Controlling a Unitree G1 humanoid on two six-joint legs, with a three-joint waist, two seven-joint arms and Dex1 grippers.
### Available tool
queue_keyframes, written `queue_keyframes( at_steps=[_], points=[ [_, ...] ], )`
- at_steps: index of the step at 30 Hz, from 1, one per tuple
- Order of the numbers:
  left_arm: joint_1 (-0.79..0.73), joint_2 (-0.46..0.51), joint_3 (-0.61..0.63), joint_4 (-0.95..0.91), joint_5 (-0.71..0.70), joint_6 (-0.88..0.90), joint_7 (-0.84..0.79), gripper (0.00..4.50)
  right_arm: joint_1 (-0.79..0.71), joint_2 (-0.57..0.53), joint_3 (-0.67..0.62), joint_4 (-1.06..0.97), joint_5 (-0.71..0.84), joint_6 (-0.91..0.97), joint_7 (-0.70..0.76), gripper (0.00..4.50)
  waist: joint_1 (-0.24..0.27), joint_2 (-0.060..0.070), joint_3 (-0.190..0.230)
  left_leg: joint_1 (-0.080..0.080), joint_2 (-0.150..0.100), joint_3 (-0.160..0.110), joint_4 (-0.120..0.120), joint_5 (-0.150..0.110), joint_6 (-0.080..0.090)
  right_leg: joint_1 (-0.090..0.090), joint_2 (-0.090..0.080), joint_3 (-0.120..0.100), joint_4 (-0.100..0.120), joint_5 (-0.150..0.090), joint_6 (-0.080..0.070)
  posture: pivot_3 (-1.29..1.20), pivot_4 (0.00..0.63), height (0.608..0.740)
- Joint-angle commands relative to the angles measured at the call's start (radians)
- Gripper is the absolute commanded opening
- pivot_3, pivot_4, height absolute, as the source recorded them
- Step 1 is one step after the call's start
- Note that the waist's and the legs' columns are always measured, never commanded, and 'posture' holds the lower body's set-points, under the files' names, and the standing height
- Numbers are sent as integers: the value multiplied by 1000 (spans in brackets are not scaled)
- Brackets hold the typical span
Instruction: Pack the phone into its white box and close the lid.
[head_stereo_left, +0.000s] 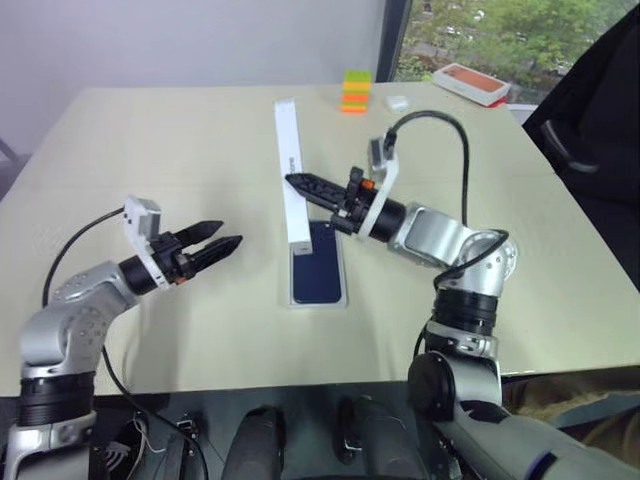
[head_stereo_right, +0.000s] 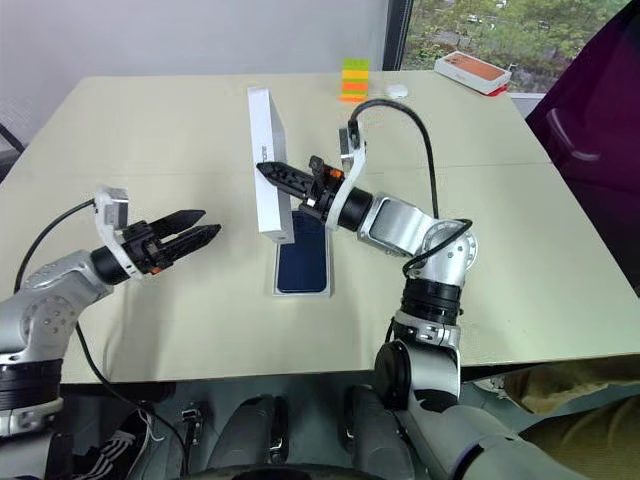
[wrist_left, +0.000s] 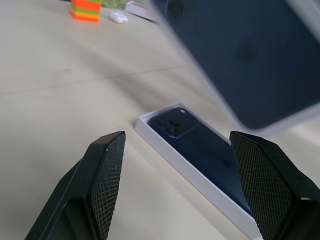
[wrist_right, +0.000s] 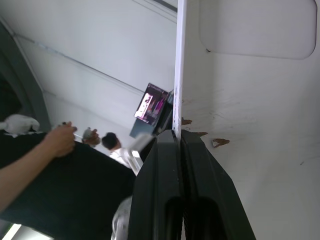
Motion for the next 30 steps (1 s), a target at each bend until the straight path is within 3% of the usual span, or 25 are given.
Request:
queue_keyframes(
  at_steps=[1,9,15,28,30],
  points=[
    [10,13,43,-48,1,-34,3,3535,31,21,59,-24,58,-17,0,20,0,0,0,0,0,0,0,0,0,0,1,0,0,0,0,0,150,740],
    [21,-2,48,-63,8,-60,32,3535,73,83,123,17,143,-95,-66,20,0,0,0,1,2,0,0,0,0,0,3,0,1,0,-1,0,150,740],
    [20,-6,42,-69,10,-59,46,3535,122,108,194,71,70,-169,-74,20,0,0,0,0,1,0,0,0,0,0,3,0,0,0,-1,0,150,740],
    [17,-76,-39,-82,37,-66,68,3535,158,76,218,125,28,-239,-64,20,2,0,0,1,1,0,0,0,0,0,2,0,0,0,-1,0,150,740],
    [16,-89,-53,-72,0,-31,42,2997,164,66,223,116,28,-231,-62,0,2,0,0,1,1,0,0,0,0,0,2,0,0,0,-1,0,150,740]
  ],
)
